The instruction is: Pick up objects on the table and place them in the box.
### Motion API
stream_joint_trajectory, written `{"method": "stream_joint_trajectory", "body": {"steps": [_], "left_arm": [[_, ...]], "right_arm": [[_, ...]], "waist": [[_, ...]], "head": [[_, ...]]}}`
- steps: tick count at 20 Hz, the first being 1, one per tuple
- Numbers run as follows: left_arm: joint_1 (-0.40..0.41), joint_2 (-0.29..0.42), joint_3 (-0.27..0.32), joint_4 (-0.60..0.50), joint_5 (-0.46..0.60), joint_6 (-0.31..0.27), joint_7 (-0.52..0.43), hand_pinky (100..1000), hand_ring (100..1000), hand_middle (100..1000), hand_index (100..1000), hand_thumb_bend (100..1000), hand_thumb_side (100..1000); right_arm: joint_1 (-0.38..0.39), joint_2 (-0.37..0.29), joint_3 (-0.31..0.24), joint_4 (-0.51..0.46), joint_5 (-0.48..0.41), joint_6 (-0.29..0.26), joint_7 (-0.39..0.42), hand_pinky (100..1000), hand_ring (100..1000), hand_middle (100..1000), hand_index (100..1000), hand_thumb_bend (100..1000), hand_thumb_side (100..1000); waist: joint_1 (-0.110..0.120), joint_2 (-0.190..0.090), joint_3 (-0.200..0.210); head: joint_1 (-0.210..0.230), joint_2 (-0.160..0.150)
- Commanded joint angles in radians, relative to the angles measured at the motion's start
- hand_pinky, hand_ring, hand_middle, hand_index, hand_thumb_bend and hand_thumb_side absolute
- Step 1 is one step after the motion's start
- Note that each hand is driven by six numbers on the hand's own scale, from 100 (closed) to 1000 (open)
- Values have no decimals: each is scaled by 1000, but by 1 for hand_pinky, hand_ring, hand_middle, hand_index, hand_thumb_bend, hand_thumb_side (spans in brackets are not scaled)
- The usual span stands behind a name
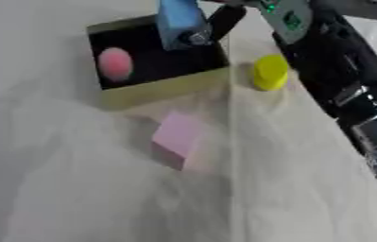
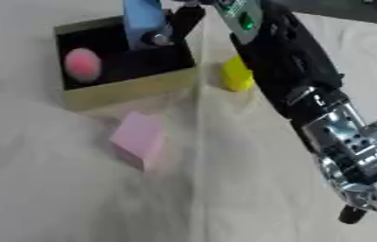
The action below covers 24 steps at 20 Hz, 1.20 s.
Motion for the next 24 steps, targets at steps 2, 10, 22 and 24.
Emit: {"method": "stream_joint_trajectory", "body": {"steps": [2,10,22,24], "left_arm": [[-19,4,-3,-18,7,-1,-7,717,713,676,823,528,506],[-18,5,-5,-18,8,0,-11,717,713,676,823,527,506],[-13,7,-6,-18,8,4,-14,717,714,676,822,527,508],[-11,7,-6,-18,8,5,-14,717,714,676,822,526,508]], "right_arm": [[-18,-1,-10,9,34,-24,-11,848,837,635,840,241,366],[-18,1,-16,7,106,-49,-26,904,951,832,940,368,414],[-13,0,-15,-5,96,-56,-46,901,948,824,940,372,388],[-9,-9,-12,-28,66,-55,-47,897,943,817,938,364,391]], "waist": [[7,-20,3],[7,-21,1],[10,-26,-3],[10,-29,-5]], "head": [[-4,-9],[-2,-4],[-4,3],[-1,6]]}}
